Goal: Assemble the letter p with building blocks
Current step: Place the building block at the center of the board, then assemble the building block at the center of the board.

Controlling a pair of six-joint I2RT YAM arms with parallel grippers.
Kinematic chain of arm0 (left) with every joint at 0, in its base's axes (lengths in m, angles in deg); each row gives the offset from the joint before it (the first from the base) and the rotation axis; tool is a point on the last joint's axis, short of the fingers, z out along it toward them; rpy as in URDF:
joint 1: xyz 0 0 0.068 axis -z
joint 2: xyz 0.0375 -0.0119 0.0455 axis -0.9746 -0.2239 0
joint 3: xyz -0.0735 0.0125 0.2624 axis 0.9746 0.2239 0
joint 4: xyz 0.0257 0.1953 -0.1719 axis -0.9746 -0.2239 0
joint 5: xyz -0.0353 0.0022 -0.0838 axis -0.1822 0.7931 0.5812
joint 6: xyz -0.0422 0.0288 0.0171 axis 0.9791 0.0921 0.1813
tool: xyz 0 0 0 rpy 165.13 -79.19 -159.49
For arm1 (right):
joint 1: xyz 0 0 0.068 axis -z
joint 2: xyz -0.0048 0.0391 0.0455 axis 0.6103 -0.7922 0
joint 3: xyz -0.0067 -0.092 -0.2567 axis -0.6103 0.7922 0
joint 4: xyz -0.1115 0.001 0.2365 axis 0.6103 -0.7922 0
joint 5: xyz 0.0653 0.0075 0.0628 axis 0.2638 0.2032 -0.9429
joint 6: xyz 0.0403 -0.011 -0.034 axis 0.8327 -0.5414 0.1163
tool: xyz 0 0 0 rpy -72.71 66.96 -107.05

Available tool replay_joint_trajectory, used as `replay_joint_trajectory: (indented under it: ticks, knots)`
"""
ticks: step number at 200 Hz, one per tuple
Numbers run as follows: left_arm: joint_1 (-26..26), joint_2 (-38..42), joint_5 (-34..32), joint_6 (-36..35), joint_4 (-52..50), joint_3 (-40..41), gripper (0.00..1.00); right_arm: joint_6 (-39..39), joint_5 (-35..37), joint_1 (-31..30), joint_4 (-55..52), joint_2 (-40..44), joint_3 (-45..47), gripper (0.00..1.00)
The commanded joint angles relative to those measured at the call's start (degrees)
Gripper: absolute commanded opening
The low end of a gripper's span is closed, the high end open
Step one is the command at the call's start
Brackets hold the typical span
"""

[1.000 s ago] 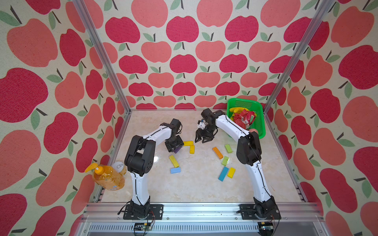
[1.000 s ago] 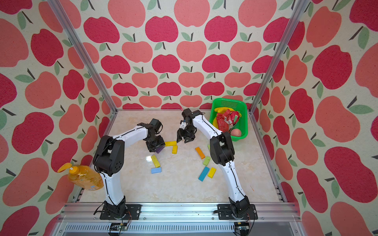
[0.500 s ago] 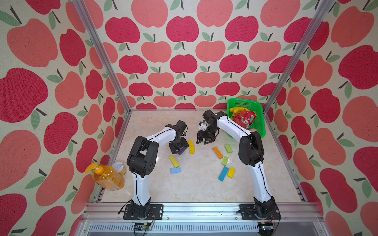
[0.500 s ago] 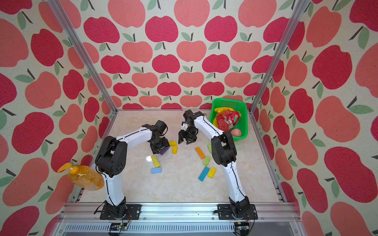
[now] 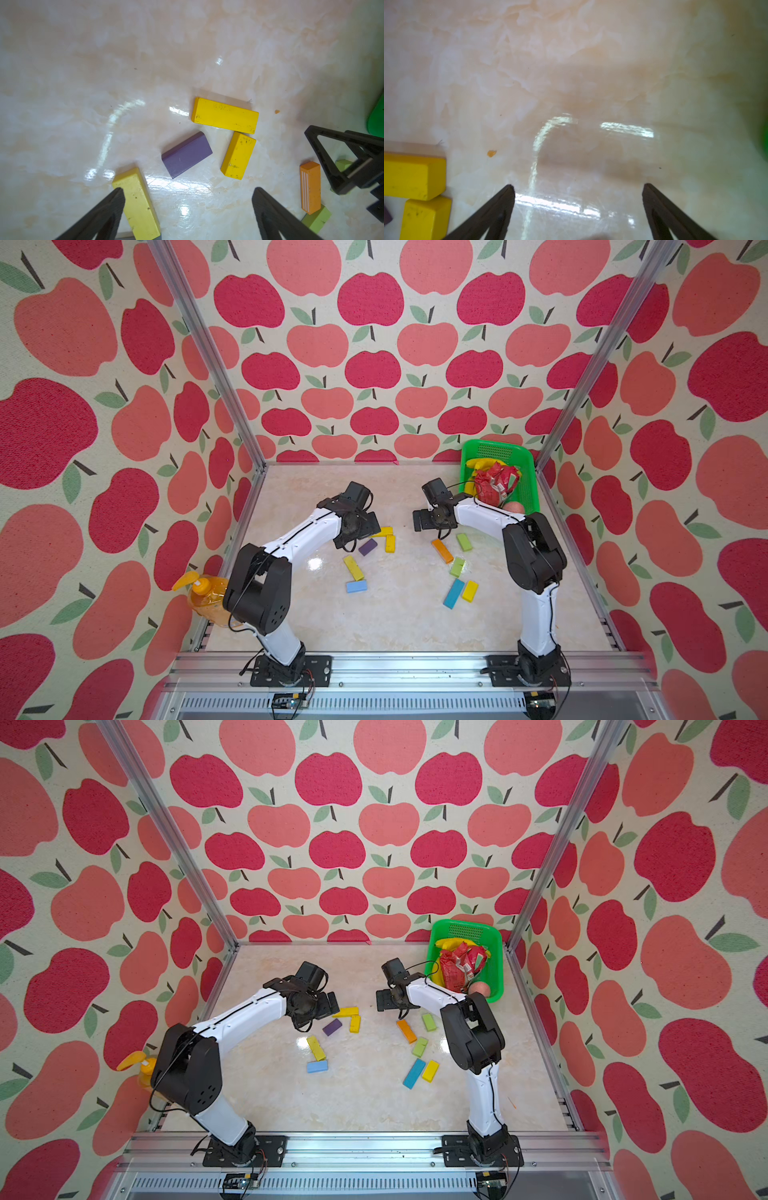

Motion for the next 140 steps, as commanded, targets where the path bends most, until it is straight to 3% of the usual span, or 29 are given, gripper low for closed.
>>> replay_joint_trajectory:
  ticks: [1,17,40,71,90,119,140]
  knots:
    - [0.31,4.81,-10.23,-10.86,7.28,4.94,0.98,-1.3,10.49,-1.58,9.78,3.03,0.45,0.99]
    - [0.87,6.98,-10.86,-16.17,10.83,7.39,0.98,-0.93,10.26,-2.48,9.54,4.11,-0.05,0.99]
    - [2.17,9.77,-11.72,-16.5,14.19,8.3,0.98,-1.1,10.02,-4.78,12.66,8.46,-0.79,0.99]
    - [8.32,9.44,-24.73,-16.41,19.68,7.1,0.98,-1.16,15.25,-7.82,4.39,5.61,-15.6,0.99]
    - [9.34,6.99,-27.31,-16.23,18.83,4.72,0.98,-1.78,16.75,-8.01,5.35,4.7,-17.75,0.99]
    - [5.62,5.11,-22.63,-19.26,26.84,9.27,0.98,-3.78,20.21,-7.97,8.18,5.34,-11.53,0.99]
    - [-1.44,5.32,-11.33,-18.87,41.05,18.44,0.98,-4.45,18.29,-7.81,15.76,8.3,-1.43,0.99]
